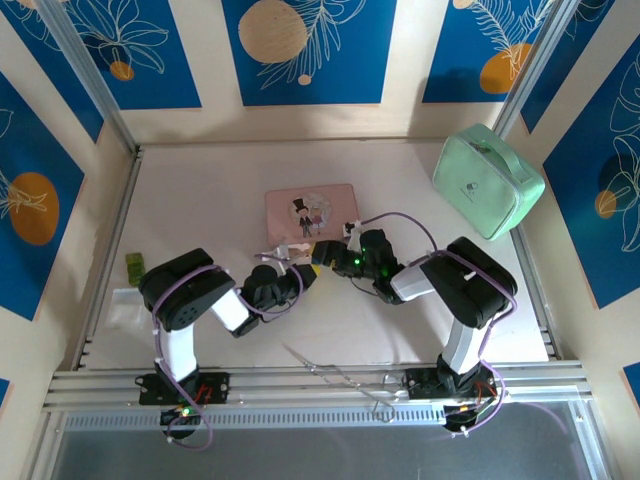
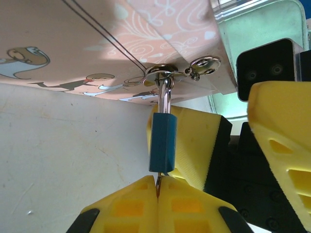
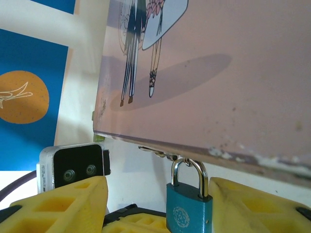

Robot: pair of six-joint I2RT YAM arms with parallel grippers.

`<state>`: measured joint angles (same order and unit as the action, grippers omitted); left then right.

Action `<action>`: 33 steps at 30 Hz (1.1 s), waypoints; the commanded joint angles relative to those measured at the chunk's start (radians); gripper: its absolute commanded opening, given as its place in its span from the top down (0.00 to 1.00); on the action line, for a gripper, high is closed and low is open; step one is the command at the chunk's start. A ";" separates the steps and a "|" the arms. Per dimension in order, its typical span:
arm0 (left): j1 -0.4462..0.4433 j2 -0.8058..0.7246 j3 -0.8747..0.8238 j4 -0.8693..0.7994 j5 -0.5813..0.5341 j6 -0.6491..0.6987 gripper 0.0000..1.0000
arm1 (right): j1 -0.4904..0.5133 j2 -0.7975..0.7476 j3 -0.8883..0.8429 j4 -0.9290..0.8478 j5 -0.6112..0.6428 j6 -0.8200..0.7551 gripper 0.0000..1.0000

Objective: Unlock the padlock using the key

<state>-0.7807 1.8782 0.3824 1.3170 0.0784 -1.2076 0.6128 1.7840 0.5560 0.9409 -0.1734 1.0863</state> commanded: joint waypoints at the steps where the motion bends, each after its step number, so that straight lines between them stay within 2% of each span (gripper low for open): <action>1: 0.007 -0.027 0.003 0.081 0.031 -0.012 1.00 | 0.003 0.065 -0.037 -0.200 -0.030 0.098 0.41; 7: 0.017 -0.045 0.004 0.082 0.047 -0.020 1.00 | 0.006 -0.005 -0.041 -0.352 0.028 0.095 0.39; 12: 0.025 -0.054 -0.004 0.067 0.059 -0.012 1.00 | 0.016 -0.056 -0.076 -0.367 0.057 0.130 0.40; 17: 0.029 -0.023 -0.011 0.091 0.089 -0.021 1.00 | 0.013 -0.064 -0.131 -0.203 0.056 0.168 0.44; 24: 0.032 -0.012 -0.001 0.091 0.120 -0.013 1.00 | 0.028 -0.002 -0.088 -0.124 0.049 0.218 0.47; 31: 0.033 0.001 0.007 0.091 0.132 -0.018 1.00 | 0.035 0.043 -0.135 0.153 0.053 0.208 0.47; 33: 0.034 0.004 0.009 0.091 0.133 -0.020 1.00 | 0.037 0.039 -0.134 0.177 0.056 0.189 0.47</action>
<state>-0.7506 1.8694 0.3733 1.3243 0.1623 -1.2263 0.6334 1.7977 0.4290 1.0359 -0.1337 1.2907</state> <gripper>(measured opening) 0.051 0.530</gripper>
